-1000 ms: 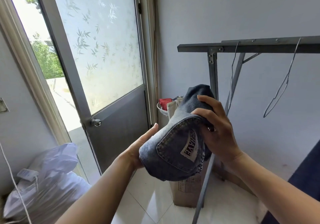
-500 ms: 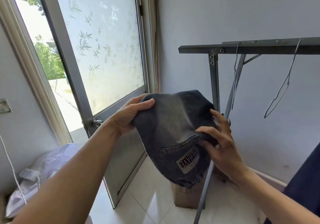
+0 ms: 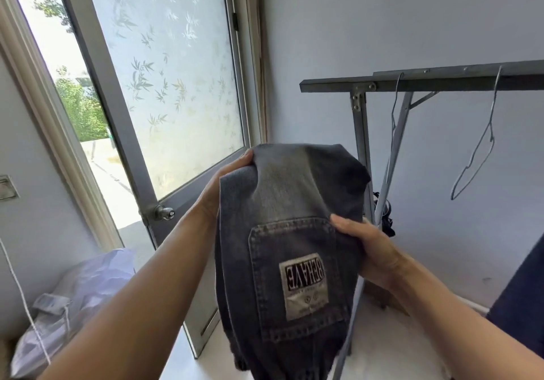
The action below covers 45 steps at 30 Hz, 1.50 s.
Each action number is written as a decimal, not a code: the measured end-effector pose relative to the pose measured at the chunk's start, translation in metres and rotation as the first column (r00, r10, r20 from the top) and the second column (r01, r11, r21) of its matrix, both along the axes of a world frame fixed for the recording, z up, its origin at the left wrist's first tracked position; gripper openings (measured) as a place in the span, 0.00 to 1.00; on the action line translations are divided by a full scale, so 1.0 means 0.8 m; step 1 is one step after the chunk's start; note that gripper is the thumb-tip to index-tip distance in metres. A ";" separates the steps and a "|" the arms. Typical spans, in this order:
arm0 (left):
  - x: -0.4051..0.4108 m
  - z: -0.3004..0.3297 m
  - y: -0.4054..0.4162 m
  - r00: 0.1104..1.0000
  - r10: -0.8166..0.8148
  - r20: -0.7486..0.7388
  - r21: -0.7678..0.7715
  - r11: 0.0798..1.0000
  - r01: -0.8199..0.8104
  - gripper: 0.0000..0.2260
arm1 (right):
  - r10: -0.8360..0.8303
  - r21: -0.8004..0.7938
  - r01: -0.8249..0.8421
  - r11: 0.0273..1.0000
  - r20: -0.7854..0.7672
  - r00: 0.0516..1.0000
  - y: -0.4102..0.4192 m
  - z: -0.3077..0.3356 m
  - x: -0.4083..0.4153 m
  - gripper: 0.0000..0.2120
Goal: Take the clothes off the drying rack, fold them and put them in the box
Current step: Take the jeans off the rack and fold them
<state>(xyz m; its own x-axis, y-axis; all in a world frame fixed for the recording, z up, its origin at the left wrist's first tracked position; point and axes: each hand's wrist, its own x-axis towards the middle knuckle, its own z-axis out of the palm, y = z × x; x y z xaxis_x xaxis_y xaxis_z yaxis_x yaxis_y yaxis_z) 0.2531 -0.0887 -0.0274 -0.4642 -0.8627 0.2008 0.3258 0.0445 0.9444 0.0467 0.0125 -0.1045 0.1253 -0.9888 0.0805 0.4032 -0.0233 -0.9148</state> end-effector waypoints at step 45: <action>-0.030 -0.055 0.015 0.947 0.274 0.170 -0.278 0.935 -0.221 0.27 | -0.357 -0.354 0.059 0.933 -0.898 0.257 -0.040 0.055 -0.003 0.10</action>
<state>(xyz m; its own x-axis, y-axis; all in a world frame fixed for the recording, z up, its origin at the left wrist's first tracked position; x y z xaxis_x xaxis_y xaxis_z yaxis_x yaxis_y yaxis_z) 0.2291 -0.0771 -0.0716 -0.2958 -0.8885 0.3507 0.0768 0.3438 0.9359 0.0442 -0.0193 -0.0606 0.0516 -0.9646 0.2587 -0.7805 -0.2006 -0.5921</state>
